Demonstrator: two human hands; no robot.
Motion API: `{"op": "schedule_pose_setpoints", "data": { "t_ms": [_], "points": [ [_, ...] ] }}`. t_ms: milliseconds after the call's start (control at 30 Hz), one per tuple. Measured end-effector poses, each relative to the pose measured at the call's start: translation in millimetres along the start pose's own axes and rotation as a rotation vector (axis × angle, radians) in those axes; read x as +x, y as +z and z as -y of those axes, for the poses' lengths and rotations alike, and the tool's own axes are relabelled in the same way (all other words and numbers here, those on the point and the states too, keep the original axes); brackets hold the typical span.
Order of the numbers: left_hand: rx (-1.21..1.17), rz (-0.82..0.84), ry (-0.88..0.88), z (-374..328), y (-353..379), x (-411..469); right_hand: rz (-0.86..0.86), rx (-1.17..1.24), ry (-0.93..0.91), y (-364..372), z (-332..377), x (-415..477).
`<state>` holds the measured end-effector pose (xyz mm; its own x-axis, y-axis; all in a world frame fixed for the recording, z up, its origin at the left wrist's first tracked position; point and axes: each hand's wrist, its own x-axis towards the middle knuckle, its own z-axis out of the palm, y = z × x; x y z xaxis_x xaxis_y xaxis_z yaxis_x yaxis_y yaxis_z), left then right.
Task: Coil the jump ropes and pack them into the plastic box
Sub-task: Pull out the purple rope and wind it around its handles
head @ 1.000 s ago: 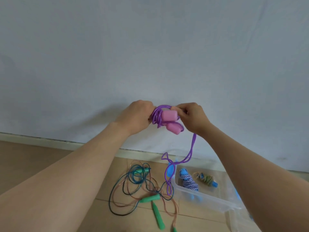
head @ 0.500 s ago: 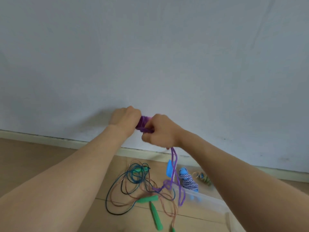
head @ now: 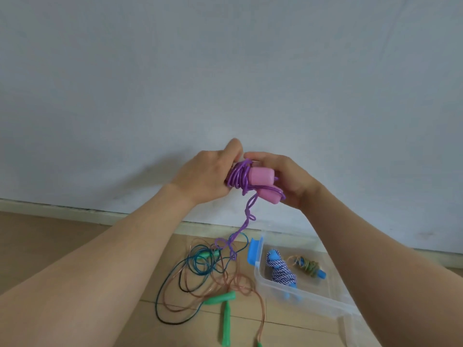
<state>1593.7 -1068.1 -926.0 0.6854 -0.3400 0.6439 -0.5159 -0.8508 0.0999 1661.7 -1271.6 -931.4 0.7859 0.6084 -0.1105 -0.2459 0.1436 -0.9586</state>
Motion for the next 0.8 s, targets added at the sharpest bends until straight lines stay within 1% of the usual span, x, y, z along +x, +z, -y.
{"op": "schedule_pose_setpoints", "data": {
  "t_ms": [67,133,200,267,300,367,433,500,533,567,633,733,800],
  "points": [
    [-0.038,-0.027,-0.036,0,-1,4,0.029,0.021,-0.012,-9,-9,1],
    [-0.036,-0.027,-0.058,-2,1,10,0.012,0.029,0.012,-4,-20,2],
    [-0.046,-0.065,-0.101,-4,5,13,-0.002,-0.062,0.013,11,-31,4],
    [-0.062,-0.090,-0.187,1,10,13,-0.019,-0.074,0.072,28,-38,7],
    [-0.058,-0.075,-0.230,5,12,11,-0.020,-0.110,0.101,35,-40,7],
    [0.014,0.033,-0.293,15,14,6,0.023,-0.283,0.151,41,-41,8],
    [0.187,0.197,-0.342,22,14,-3,0.091,-0.444,0.236,44,-37,7],
    [0.356,0.351,-0.384,26,16,-14,0.176,-0.525,0.329,47,-29,4],
    [0.411,0.421,-0.409,26,17,-18,0.213,-0.548,0.346,47,-25,3],
    [0.452,0.489,-0.428,27,18,-20,0.229,-0.564,0.341,46,-21,3],
    [0.486,0.589,-0.411,26,20,-20,0.199,-0.563,0.278,40,-14,5],
    [0.429,0.644,-0.296,23,24,-14,0.035,-0.575,0.094,26,-7,12],
    [0.366,0.636,-0.195,21,27,-13,-0.077,-0.585,-0.031,13,-3,16]
  ]
}}
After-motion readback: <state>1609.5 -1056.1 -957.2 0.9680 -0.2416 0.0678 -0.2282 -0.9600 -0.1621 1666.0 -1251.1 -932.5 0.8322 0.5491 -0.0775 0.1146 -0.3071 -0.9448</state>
